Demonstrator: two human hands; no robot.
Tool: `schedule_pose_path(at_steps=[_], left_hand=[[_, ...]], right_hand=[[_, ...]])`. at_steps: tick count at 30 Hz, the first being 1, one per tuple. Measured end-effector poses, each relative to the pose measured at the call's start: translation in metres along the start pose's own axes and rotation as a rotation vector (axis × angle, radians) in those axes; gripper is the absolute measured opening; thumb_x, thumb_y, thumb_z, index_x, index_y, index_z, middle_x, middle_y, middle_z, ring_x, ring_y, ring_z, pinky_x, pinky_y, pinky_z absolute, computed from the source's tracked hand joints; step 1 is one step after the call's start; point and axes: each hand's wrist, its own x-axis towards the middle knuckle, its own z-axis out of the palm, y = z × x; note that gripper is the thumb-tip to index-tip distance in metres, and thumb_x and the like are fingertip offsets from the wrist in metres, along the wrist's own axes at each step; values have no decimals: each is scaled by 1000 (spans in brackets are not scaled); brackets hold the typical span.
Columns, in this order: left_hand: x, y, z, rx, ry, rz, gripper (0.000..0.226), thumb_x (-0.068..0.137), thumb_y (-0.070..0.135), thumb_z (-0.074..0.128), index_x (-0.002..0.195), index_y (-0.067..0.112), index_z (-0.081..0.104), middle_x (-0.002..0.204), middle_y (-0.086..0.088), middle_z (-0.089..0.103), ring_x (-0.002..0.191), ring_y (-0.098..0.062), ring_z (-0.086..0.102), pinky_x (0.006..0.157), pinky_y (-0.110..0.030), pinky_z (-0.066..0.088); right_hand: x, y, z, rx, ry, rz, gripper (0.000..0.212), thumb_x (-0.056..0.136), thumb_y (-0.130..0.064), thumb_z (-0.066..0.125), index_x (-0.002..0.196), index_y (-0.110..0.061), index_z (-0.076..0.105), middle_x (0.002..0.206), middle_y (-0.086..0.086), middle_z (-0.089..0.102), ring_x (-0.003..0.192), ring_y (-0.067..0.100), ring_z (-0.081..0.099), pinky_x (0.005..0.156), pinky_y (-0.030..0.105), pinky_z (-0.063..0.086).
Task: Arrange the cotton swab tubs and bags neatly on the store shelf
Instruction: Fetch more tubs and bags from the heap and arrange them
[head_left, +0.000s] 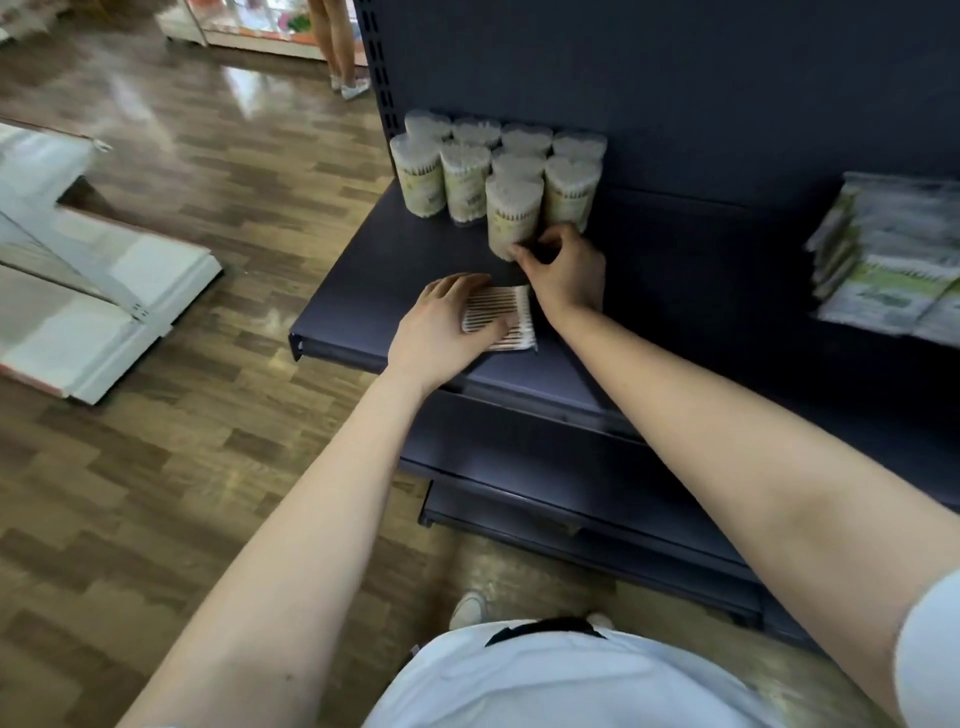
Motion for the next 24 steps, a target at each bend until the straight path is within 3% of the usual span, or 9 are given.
schedule_pose_path(at_steps=[3, 7, 11, 13, 16, 18, 21, 23, 24], left_hand=[[-1, 1, -2, -5, -28, 25, 74, 75, 62, 64, 136, 26, 44, 140, 6, 47, 132, -16, 37, 101, -33, 36], [-2, 0, -4, 30, -74, 122, 79, 70, 63, 68, 135, 23, 46, 139, 2, 47, 131, -22, 38, 106, -33, 31], [3, 11, 1, 20, -150, 194, 81, 67, 68, 66, 132, 22, 48, 133, -3, 51, 126, -26, 41, 104, -31, 30], [8, 31, 10, 11, -198, 246, 80, 66, 68, 64, 131, 24, 48, 130, -3, 51, 124, -26, 40, 103, -32, 29], [16, 73, 27, -40, -237, 364, 70, 72, 48, 74, 131, 23, 47, 123, 2, 48, 120, -21, 35, 102, -31, 26], [23, 103, 41, -110, -271, 442, 73, 68, 41, 79, 131, 23, 47, 124, 3, 44, 119, -17, 34, 104, -29, 26], [31, 146, 62, -237, -320, 556, 77, 64, 30, 85, 129, 19, 44, 134, -4, 34, 120, -8, 32, 107, -15, 27], [32, 174, 73, -287, -354, 609, 84, 64, 23, 86, 133, 15, 38, 138, -6, 25, 116, -2, 27, 97, 5, 17], [31, 188, 78, -309, -373, 627, 89, 64, 20, 86, 136, 15, 35, 140, -7, 22, 117, -2, 27, 92, 10, 15]], right_hand=[[-2, 2, -5, 64, -19, 6, 36, 80, -38, 70, 101, -9, 63, 104, 6, 68, 97, 19, 62, 75, 22, 42], [-10, 5, -24, 207, -34, -38, 31, 80, -32, 71, 98, -8, 63, 100, 5, 68, 89, 15, 63, 80, 25, 50], [-23, 12, -58, 240, 70, -107, 24, 82, -24, 70, 96, -6, 63, 93, -1, 65, 81, 7, 60, 69, 6, 45], [-31, 23, -81, 216, 148, -78, 23, 83, -25, 69, 95, -7, 64, 92, -2, 65, 79, 6, 59, 67, 3, 43], [-43, 43, -119, 185, 220, -21, 22, 86, -26, 66, 98, -8, 63, 96, 2, 67, 80, 8, 61, 70, 9, 45], [-54, 56, -147, 119, 151, 22, 25, 89, -27, 61, 108, -11, 62, 108, 2, 65, 88, 7, 61, 79, 16, 47], [-68, 77, -184, 24, -55, 128, 38, 92, -22, 57, 129, -17, 50, 124, 2, 59, 105, 13, 58, 88, 20, 44], [-78, 92, -205, -26, -72, 210, 49, 89, -20, 59, 134, -20, 43, 126, 5, 58, 111, 19, 57, 86, 19, 41], [-84, 98, -214, -23, -32, 244, 52, 87, -19, 61, 135, -19, 41, 126, 7, 58, 112, 22, 57, 88, 21, 43]])
